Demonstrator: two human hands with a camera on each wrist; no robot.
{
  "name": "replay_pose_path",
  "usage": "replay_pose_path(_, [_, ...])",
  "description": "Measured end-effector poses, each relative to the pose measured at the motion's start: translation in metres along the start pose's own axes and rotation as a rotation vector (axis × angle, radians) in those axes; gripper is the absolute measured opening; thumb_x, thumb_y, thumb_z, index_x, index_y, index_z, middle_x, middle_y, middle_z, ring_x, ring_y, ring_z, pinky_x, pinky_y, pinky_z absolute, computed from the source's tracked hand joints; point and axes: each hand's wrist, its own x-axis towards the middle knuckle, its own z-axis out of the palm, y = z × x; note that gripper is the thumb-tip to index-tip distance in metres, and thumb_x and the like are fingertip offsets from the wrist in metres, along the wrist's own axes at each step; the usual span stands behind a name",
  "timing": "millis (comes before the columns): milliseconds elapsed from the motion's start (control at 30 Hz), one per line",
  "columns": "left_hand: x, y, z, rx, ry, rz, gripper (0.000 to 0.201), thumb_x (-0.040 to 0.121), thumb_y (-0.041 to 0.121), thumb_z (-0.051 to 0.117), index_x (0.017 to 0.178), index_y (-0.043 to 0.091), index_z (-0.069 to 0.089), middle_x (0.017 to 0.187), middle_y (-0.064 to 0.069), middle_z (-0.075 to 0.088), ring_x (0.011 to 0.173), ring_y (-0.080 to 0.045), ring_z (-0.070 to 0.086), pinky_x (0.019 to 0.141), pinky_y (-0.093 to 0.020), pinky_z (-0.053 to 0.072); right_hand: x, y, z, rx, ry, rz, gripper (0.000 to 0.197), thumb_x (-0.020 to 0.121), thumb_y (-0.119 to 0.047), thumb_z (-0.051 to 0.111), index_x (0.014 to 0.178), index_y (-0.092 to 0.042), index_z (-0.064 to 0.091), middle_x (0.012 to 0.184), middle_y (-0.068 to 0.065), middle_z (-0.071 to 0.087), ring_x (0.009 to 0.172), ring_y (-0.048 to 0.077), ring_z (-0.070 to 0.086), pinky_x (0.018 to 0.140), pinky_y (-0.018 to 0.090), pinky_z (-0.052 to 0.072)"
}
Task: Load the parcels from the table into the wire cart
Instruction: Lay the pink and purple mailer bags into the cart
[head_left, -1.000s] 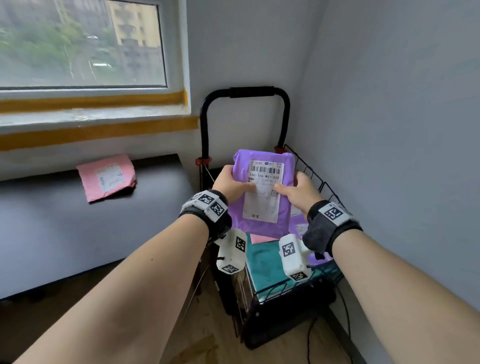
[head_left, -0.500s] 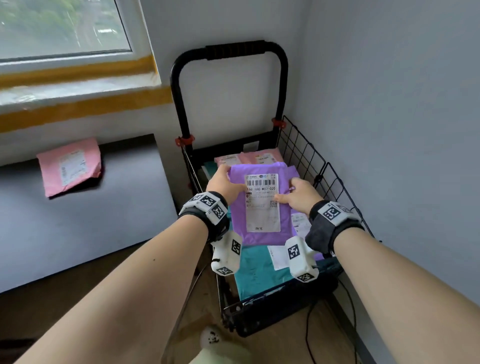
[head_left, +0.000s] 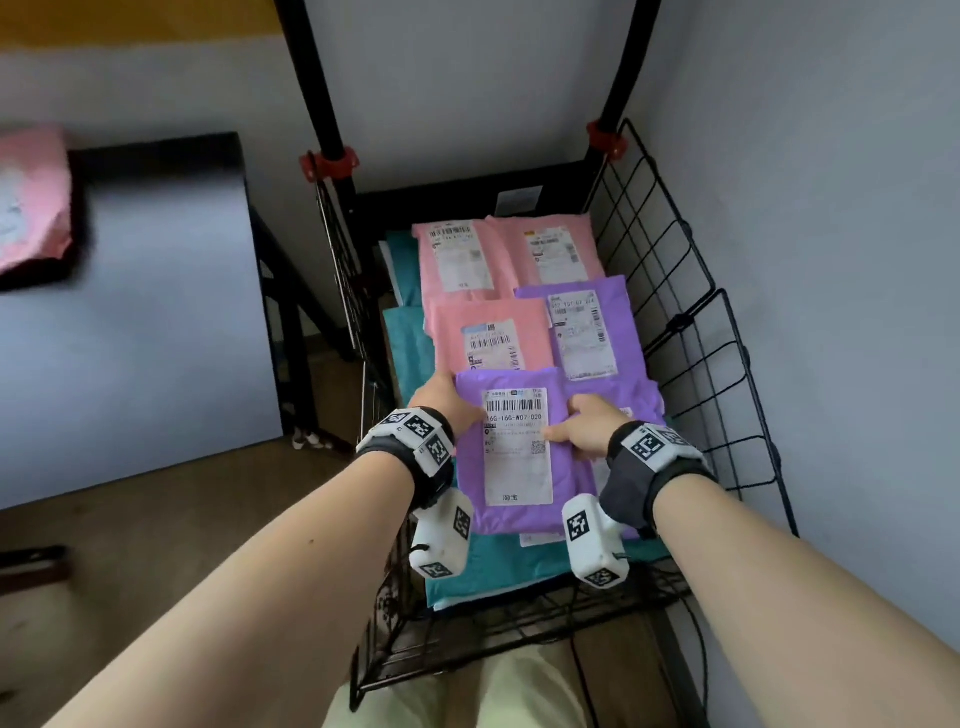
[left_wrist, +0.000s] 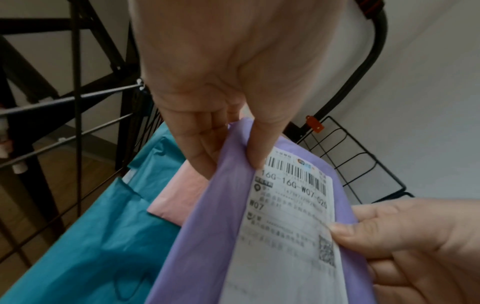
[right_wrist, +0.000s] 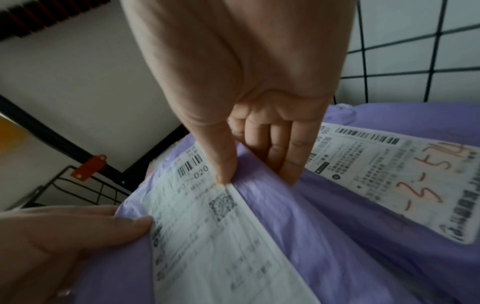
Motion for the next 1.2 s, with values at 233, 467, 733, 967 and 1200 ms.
replay_pose_path(233, [0.023, -0.008, 0.019, 0.063, -0.046, -0.142, 0.052, 0.076, 0.02, 0.075, 0.12, 0.009, 0.05, 0.112, -0.014, 0.061, 0.1, -0.032, 0.065, 0.086, -0.042, 0.056, 0.027, 0.004, -0.002, 0.088, -0.085, 0.034, 0.021, 0.082, -0.019, 0.073, 0.072, -0.012, 0.055, 0.089, 0.012, 0.065, 0.082, 0.027, 0.061, 0.082, 0.041, 0.055])
replay_pose_path(467, [0.029, -0.009, 0.021, 0.253, -0.132, -0.219, 0.05, 0.067, 0.031, 0.083, 0.105, 0.008, 0.061, 0.084, -0.007, 0.066, 0.074, -0.022, 0.064, 0.069, -0.026, 0.054, 0.042, -0.002, -0.009, -0.104, -0.121, 0.077, 0.032, 0.073, -0.031, 0.081, 0.069, -0.011, 0.056, 0.072, 0.008, 0.065, 0.064, 0.022, 0.061, 0.071, 0.036, 0.057])
replay_pose_path(733, [0.024, -0.013, 0.013, 0.326, -0.074, -0.157, 0.055, 0.061, 0.059, 0.078, 0.088, 0.015, 0.059, 0.082, -0.003, 0.066, 0.075, -0.021, 0.065, 0.065, -0.026, 0.05, 0.036, -0.005, -0.011, -0.181, -0.12, 0.088, 0.043, 0.069, -0.045, 0.081, 0.074, -0.009, 0.059, 0.064, 0.005, 0.063, 0.053, 0.015, 0.057, 0.058, 0.029, 0.053])
replay_pose_path(967, [0.018, -0.002, 0.003, 0.256, -0.059, -0.108, 0.055, 0.064, 0.062, 0.075, 0.091, 0.016, 0.061, 0.076, 0.002, 0.061, 0.064, -0.013, 0.057, 0.053, -0.023, 0.043, 0.035, -0.012, -0.022, -0.043, 0.058, -0.052, 0.028, 0.073, -0.029, 0.081, 0.064, -0.016, 0.057, 0.071, 0.006, 0.066, 0.069, 0.022, 0.062, 0.077, 0.037, 0.056])
replay_pose_path(1200, [0.019, 0.0, 0.006, 0.201, -0.055, -0.066, 0.049, 0.067, 0.059, 0.076, 0.086, 0.017, 0.06, 0.074, 0.003, 0.061, 0.063, -0.012, 0.057, 0.051, -0.022, 0.041, 0.033, -0.016, -0.018, -0.09, 0.031, -0.076, 0.028, 0.068, -0.018, 0.083, 0.069, -0.02, 0.056, 0.069, 0.0, 0.062, 0.07, 0.021, 0.062, 0.078, 0.035, 0.057])
